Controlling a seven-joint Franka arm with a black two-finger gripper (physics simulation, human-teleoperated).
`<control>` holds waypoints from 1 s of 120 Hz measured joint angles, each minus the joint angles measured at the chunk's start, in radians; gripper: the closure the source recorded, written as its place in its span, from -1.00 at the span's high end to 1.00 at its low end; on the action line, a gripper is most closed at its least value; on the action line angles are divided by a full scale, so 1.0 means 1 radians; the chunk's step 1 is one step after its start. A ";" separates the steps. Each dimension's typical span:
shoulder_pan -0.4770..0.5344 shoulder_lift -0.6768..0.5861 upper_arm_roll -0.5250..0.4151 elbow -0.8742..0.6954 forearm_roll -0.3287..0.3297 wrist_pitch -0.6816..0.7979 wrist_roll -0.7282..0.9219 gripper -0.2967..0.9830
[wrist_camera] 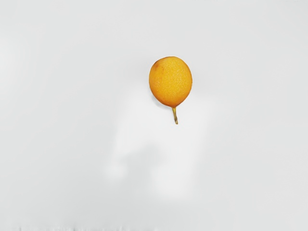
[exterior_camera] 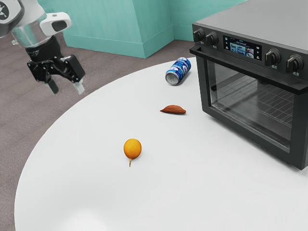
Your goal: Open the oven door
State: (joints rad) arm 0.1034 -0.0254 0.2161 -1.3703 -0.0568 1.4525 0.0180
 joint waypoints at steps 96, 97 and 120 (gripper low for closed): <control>-0.221 0.002 -0.391 0.189 -0.007 0.070 0.945 0.50; -0.221 0.004 -0.391 0.189 -0.005 0.073 0.954 0.50; -0.228 0.061 -0.382 0.198 0.018 0.126 1.127 0.50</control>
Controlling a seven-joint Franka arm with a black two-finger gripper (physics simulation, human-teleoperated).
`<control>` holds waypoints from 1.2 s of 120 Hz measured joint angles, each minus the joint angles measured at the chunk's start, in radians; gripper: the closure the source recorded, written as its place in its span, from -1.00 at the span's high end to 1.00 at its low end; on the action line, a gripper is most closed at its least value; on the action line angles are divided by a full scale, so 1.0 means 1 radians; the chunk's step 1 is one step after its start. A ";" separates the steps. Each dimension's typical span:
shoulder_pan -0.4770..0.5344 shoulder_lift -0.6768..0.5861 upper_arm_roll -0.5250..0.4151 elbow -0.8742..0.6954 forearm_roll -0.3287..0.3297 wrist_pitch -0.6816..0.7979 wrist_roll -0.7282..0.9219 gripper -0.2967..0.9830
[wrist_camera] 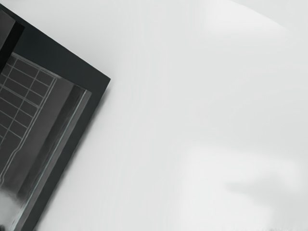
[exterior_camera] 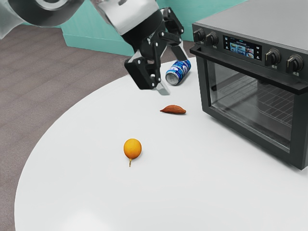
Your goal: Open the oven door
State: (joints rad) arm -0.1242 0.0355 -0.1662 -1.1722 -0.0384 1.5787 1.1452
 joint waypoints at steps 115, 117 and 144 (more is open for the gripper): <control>0.018 0.373 -0.001 0.214 0.092 0.318 0.432 0.50; 0.018 0.379 -0.001 0.221 0.092 0.321 0.436 0.50; 0.021 0.437 0.000 0.263 0.093 0.366 0.478 0.50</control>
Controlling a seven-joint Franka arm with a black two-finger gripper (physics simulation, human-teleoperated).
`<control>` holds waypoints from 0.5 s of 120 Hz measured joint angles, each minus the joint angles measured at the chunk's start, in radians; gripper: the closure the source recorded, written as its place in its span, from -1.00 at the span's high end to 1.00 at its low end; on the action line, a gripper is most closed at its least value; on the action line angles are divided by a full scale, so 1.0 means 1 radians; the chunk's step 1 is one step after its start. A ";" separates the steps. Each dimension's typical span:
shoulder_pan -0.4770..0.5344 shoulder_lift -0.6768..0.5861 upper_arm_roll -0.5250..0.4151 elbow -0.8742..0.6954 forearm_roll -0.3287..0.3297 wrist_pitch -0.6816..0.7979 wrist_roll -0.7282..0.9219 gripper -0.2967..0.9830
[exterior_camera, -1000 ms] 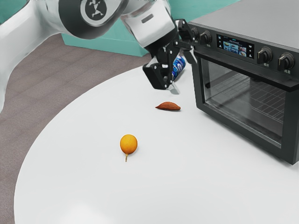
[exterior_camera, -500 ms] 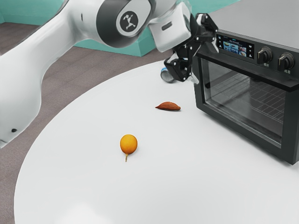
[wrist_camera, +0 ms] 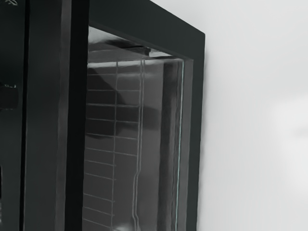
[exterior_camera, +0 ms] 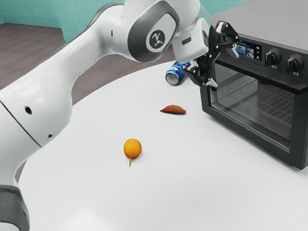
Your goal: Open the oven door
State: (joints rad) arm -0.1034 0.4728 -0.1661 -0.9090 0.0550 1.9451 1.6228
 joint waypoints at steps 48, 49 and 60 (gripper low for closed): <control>0.002 0.052 0.011 0.014 0.003 0.073 0.045 0.50; 0.002 0.052 0.011 0.014 0.003 0.075 0.045 0.50; 0.002 0.063 0.012 0.014 0.003 0.091 0.052 0.50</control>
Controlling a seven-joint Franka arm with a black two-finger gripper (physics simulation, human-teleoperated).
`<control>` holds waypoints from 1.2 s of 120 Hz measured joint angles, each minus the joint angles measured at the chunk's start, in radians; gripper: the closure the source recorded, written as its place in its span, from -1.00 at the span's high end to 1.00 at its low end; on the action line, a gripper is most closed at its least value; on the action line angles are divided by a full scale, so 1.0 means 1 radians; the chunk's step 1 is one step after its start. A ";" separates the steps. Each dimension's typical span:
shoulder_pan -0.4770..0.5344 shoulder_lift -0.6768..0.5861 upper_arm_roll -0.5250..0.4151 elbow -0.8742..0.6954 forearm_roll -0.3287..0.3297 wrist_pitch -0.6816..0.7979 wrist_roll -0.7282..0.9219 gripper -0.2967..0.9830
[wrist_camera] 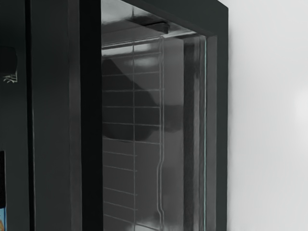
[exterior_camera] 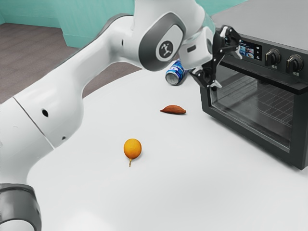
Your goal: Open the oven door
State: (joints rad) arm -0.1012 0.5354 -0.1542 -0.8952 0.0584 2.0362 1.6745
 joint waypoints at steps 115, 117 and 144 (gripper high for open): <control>0.058 0.066 -0.011 -0.001 0.029 0.136 0.036 0.50; 0.058 0.067 -0.011 -0.001 0.029 0.137 0.036 0.50; 0.057 0.060 -0.022 -0.001 0.022 0.092 0.038 0.50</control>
State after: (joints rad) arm -0.0440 0.5953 -0.1759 -0.8963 0.0804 2.1279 1.7128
